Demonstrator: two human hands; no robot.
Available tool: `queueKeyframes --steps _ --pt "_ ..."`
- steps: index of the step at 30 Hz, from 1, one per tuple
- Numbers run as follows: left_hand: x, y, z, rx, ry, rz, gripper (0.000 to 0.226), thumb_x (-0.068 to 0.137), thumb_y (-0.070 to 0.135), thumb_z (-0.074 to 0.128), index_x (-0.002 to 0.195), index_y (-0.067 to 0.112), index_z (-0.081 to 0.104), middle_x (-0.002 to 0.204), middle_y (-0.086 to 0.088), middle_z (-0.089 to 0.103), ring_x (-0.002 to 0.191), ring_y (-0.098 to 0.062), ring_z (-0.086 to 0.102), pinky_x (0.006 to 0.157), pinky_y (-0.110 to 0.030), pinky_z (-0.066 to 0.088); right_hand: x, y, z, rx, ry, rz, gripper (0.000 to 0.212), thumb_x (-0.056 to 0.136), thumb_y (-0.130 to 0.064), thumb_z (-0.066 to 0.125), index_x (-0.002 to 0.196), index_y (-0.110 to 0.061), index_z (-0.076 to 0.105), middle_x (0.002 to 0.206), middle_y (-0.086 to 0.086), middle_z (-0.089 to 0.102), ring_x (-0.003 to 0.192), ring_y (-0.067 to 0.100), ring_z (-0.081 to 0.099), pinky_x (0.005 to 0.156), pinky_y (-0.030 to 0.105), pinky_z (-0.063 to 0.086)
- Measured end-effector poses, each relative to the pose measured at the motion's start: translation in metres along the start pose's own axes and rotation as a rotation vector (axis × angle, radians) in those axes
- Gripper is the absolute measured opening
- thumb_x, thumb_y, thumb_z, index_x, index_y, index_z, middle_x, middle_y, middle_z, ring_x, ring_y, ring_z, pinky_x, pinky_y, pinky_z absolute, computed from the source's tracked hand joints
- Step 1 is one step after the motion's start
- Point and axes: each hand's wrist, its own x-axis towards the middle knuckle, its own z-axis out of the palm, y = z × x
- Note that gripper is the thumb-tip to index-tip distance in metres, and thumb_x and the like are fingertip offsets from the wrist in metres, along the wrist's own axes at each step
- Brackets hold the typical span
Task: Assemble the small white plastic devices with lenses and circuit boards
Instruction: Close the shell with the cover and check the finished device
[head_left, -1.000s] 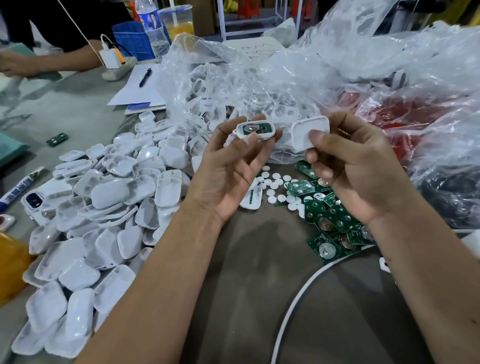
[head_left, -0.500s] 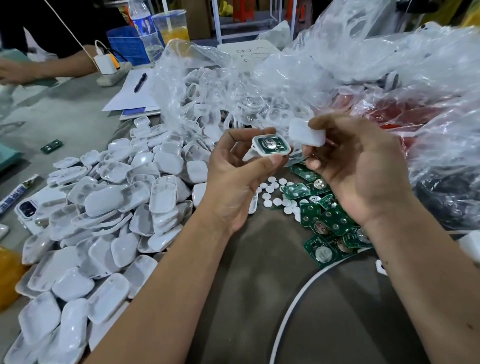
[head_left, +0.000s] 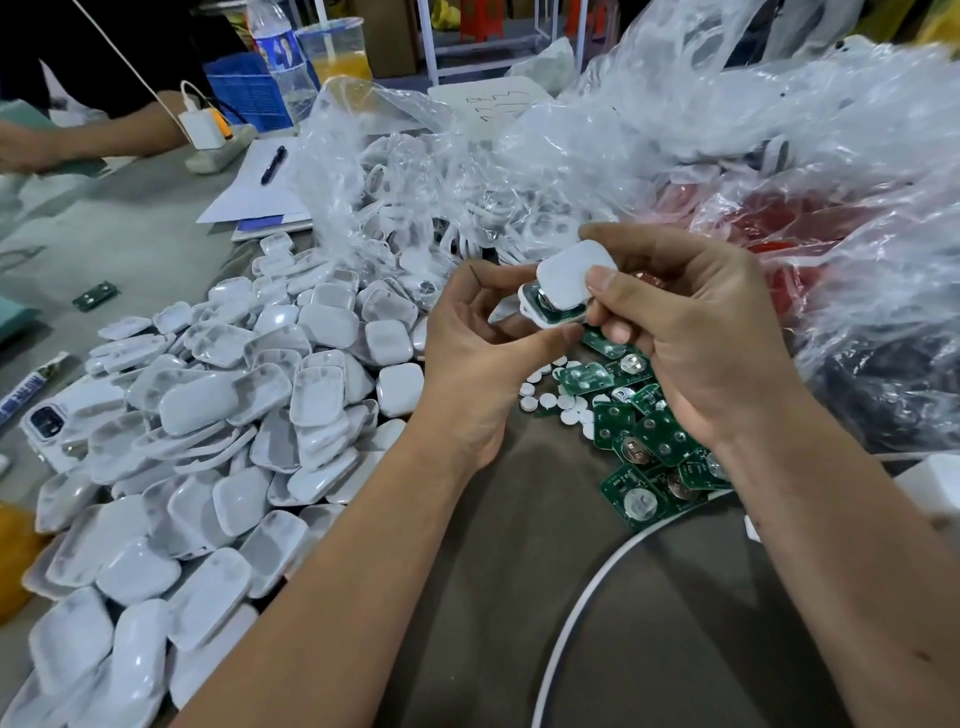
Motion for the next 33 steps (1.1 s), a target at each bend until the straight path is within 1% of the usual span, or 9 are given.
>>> queueKeyframes --steps 1,5,8,10,13,21,24,29,33 --pt "0.0 -0.0005 0.0006 0.005 -0.005 0.008 0.047 0.072 -0.024 0.077 0.104 0.003 0.054 0.107 -0.023 0.07 0.092 -0.038 0.073 0.077 -0.049 0.063 -0.0002 0.0005 0.0003 -0.017 0.001 0.009 0.023 0.09 0.006 0.073 0.108 -0.006 0.076 0.069 0.008 0.069 0.054 0.017 0.057 0.051 0.02 0.047" --pt "-0.0004 -0.0007 0.0021 -0.004 -0.006 0.029 0.045 0.073 -0.023 0.077 0.104 0.001 0.054 0.105 -0.016 0.073 0.09 -0.029 0.075 0.071 -0.036 0.061 -0.0006 0.0023 0.0005 -0.039 0.001 0.027 0.023 0.089 0.005 0.075 0.108 -0.006 0.077 0.067 0.009 0.07 0.054 0.016 0.057 0.051 0.021 0.047" --pt "-0.0012 -0.0009 0.0024 0.035 0.01 0.036 0.044 0.072 -0.02 0.08 0.104 -0.001 0.056 0.103 -0.014 0.075 0.091 -0.028 0.076 0.072 -0.035 0.061 0.0 0.003 -0.0006 -0.055 -0.002 0.034 0.023 0.089 0.004 0.075 0.109 -0.006 0.077 0.068 0.009 0.07 0.055 0.017 0.058 0.052 0.021 0.048" --pt "-0.0012 -0.0005 0.0019 0.076 0.027 0.041 0.045 0.07 -0.017 0.083 0.105 -0.004 0.058 0.104 -0.016 0.076 0.091 -0.027 0.076 0.072 -0.035 0.061 0.0005 0.0036 -0.0017 -0.078 0.0 0.034 0.023 0.089 0.004 0.076 0.109 -0.007 0.078 0.067 0.009 0.071 0.053 0.016 0.058 0.052 0.021 0.048" --pt "-0.0007 -0.0004 -0.0002 0.142 0.042 0.056 0.045 0.07 -0.014 0.086 0.105 -0.007 0.06 0.1 -0.012 0.077 0.089 -0.021 0.076 0.07 -0.03 0.06 0.0006 0.0052 -0.0017 -0.123 0.005 0.019 0.024 0.088 0.003 0.077 0.109 -0.008 0.078 0.067 0.009 0.071 0.05 0.015 0.058 0.051 0.021 0.048" --pt "-0.0006 -0.001 -0.002 0.2 0.034 0.093 0.042 0.069 -0.011 0.088 0.102 -0.001 0.064 0.099 -0.009 0.078 0.088 -0.013 0.075 0.067 -0.022 0.057 0.0002 0.0075 -0.0013 -0.163 0.017 -0.01 0.023 0.085 0.004 0.079 0.102 -0.012 0.08 0.073 0.008 0.072 0.054 0.015 0.062 0.047 0.019 0.044" --pt "-0.0002 -0.0015 -0.0018 0.201 0.033 0.106 0.043 0.069 -0.012 0.087 0.102 0.0 0.064 0.103 -0.01 0.078 0.089 -0.014 0.075 0.067 -0.022 0.057 -0.0002 0.0076 -0.0014 -0.205 0.029 -0.023 0.02 0.085 -0.001 0.082 0.1 -0.014 0.08 0.076 0.009 0.073 0.053 0.013 0.061 0.045 0.018 0.045" --pt "0.001 -0.0013 -0.0037 0.209 0.025 0.119 0.042 0.069 -0.013 0.087 0.1 0.005 0.065 0.106 -0.011 0.078 0.095 -0.022 0.075 0.071 -0.026 0.058 -0.0007 0.0075 -0.001 -0.285 0.042 -0.048 0.019 0.084 -0.007 0.084 0.1 -0.017 0.081 0.077 0.007 0.074 0.051 0.009 0.063 0.047 0.017 0.048" --pt "0.0001 -0.0007 -0.0038 0.218 0.026 0.119 0.043 0.067 -0.012 0.088 0.099 0.007 0.066 0.103 -0.011 0.078 0.093 -0.019 0.075 0.07 -0.023 0.056 -0.0015 0.0084 -0.0015 -0.318 0.043 -0.004 0.019 0.083 -0.013 0.087 0.097 -0.025 0.081 0.079 -0.002 0.071 0.053 0.012 0.065 0.046 0.022 0.05"
